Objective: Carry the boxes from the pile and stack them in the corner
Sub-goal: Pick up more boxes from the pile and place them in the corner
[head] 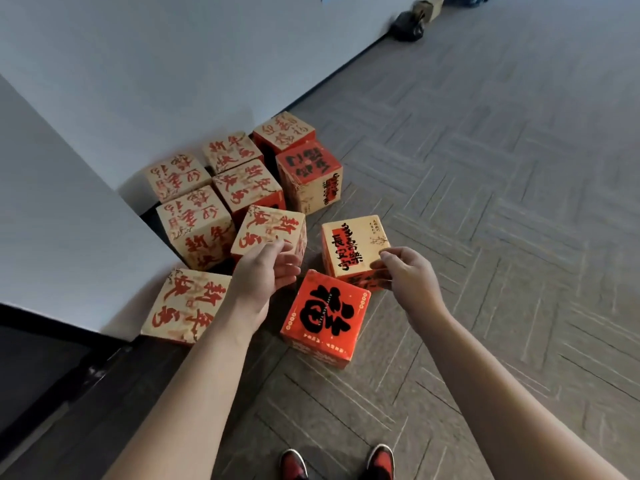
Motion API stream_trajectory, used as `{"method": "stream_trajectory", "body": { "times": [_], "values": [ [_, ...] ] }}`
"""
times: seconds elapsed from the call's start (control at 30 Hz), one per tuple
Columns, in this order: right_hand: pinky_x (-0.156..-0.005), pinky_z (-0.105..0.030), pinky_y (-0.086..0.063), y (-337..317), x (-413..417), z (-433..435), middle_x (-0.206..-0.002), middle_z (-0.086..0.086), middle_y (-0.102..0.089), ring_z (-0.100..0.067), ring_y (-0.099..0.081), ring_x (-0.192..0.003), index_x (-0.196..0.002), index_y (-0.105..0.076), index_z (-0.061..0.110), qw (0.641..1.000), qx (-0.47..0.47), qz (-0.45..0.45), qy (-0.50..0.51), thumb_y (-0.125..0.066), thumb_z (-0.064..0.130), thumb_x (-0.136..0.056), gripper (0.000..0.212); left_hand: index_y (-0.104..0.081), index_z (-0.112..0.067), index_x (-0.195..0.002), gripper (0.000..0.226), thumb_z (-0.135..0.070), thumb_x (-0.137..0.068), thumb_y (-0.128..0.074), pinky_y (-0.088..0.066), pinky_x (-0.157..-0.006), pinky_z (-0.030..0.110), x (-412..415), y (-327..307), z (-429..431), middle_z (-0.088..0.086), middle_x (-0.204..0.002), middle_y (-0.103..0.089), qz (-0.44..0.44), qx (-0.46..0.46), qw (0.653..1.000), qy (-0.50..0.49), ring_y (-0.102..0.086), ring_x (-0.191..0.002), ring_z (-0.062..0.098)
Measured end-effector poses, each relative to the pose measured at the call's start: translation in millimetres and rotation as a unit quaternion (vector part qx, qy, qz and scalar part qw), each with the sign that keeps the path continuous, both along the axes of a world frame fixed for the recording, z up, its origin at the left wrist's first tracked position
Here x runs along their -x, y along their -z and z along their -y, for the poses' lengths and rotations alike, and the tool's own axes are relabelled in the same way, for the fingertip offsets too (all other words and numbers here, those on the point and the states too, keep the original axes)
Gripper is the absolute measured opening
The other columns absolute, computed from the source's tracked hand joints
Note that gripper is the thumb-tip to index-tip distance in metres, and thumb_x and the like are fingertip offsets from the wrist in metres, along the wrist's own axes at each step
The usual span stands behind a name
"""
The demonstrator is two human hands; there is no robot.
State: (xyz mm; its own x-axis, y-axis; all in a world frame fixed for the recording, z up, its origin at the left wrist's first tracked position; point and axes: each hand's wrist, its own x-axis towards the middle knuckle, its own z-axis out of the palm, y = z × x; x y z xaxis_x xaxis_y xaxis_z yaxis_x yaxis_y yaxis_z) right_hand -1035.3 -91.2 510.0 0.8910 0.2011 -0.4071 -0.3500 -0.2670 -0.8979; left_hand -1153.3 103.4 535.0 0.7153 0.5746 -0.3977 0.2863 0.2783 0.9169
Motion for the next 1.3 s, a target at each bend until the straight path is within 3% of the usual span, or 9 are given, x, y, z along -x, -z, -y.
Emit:
{"method": "stream_trajectory", "body": {
  "times": [0.17,0.5,0.57,0.63,0.7,0.8,1.0,1.13,1.3],
  "values": [
    [-0.088,-0.053,-0.061,131.1,-38.8,-8.8,-0.099,-0.017,-0.077,-0.035,-0.075,-0.091,-0.103,-0.069,0.009,0.998,0.048,-0.03,-0.031,-0.055,0.016,-0.105,0.016,-0.068,-0.01,-0.108,0.03,-0.03,-0.106,-0.046,-0.057,-0.091,0.04,-26.3,116.4,-10.9,0.014,-0.106,-0.073,-0.08,-0.043,0.996,-0.017,-0.07,-0.101,0.026],
    [-0.084,-0.049,-0.056,420.5,-70.1,-21.0,-0.098,-0.014,-0.073,-0.026,-0.064,-0.084,-0.094,-0.067,0.011,0.984,0.144,-0.095,-0.054,-0.055,0.017,-0.099,0.015,-0.058,-0.013,-0.137,0.042,-0.036,-0.105,-0.045,-0.042,-0.114,0.044,-70.7,406.5,-21.4,0.007,-0.138,-0.061,-0.16,-0.016,0.987,-0.019,-0.057,-0.126,0.022],
    [-0.083,-0.046,-0.053,469.6,-78.1,-23.7,-0.097,-0.01,-0.069,-0.024,-0.062,-0.086,-0.103,-0.065,0.011,0.981,0.162,-0.099,-0.034,-0.056,0.023,-0.099,0.016,-0.061,-0.017,-0.132,0.04,-0.039,-0.105,-0.043,-0.044,-0.111,0.041,-77.0,455.3,-27.4,0.002,-0.132,-0.063,-0.171,-0.018,0.985,-0.013,-0.058,-0.122,0.018],
    [-0.079,-0.039,-0.044,516.3,-85.4,-26.5,-0.094,-0.005,-0.062,-0.024,-0.058,-0.085,-0.102,-0.059,0.013,0.977,0.183,-0.105,-0.004,-0.055,0.031,-0.098,0.019,-0.065,-0.028,-0.106,0.026,-0.041,-0.105,-0.042,-0.048,-0.093,0.033,-83.3,497.4,-35.1,-0.01,-0.109,-0.066,-0.182,-0.024,0.983,-0.015,-0.06,-0.103,0.01],
    [-0.085,-0.04,-0.044,556.7,-89.5,-30.1,-0.108,-0.01,-0.061,-0.032,-0.061,-0.098,-0.114,-0.056,0.008,0.971,0.2,-0.131,0.029,-0.055,0.04,-0.097,0.036,-0.065,-0.029,-0.096,0.028,-0.046,-0.101,-0.044,-0.05,-0.09,0.035,-89.7,536.1,-42.7,-0.008,-0.098,-0.068,-0.191,-0.044,0.98,-0.016,-0.063,-0.096,0.012],
    [-0.097,-0.047,-0.048,602.2,-84.5,-33.0,-0.131,-0.019,-0.06,-0.04,-0.059,-0.12,-0.143,-0.044,-0.002,0.962,0.208,-0.172,0.037,-0.05,0.055,-0.098,0.073,-0.066,-0.017,-0.118,0.046,-0.05,-0.097,-0.042,-0.051,-0.1,0.053,-93.6,580.7,-51.4,0.008,-0.113,-0.07,-0.22,-0.103,0.97,0.002,-0.065,-0.106,0.031],
    [-0.105,-0.05,-0.047,636.8,-66.6,-34.1,-0.125,-0.011,-0.061,-0.038,-0.058,-0.121,-0.143,-0.044,0.007,0.97,0.182,-0.162,0.024,-0.057,0.049,-0.099,0.063,-0.043,-0.008,-0.151,0.063,-0.045,-0.1,-0.045,-0.039,-0.11,0.048,-98.2,614.1,-56.1,0.013,-0.152,-0.048,-0.281,-0.125,0.952,-0.003,-0.046,-0.136,0.035],
    [-0.101,-0.056,-0.051,606.3,-61.9,-26.9,-0.123,-0.005,-0.066,-0.035,-0.063,-0.113,-0.142,-0.046,0.016,0.977,0.159,-0.139,0.016,-0.06,0.043,-0.094,0.057,-0.058,-0.005,-0.134,0.051,-0.041,-0.1,-0.047,-0.048,-0.09,0.044,-94.0,592.4,-54.3,0.011,-0.129,-0.063,-0.285,-0.122,0.951,-0.002,-0.059,-0.115,0.033],
    [-0.099,-0.057,-0.053,483.9,-65.0,-8.5,-0.111,0.002,-0.064,-0.031,-0.065,-0.107,-0.144,-0.041,0.022,0.982,0.137,-0.129,0.018,-0.062,0.043,-0.094,0.058,-0.063,-0.011,-0.092,0.026,-0.03,-0.101,-0.047,-0.044,-0.077,0.039,-87.9,478.1,-45.8,0.001,-0.086,-0.063,-0.266,-0.128,0.955,-0.007,-0.06,-0.089,0.027]
  ]
}}
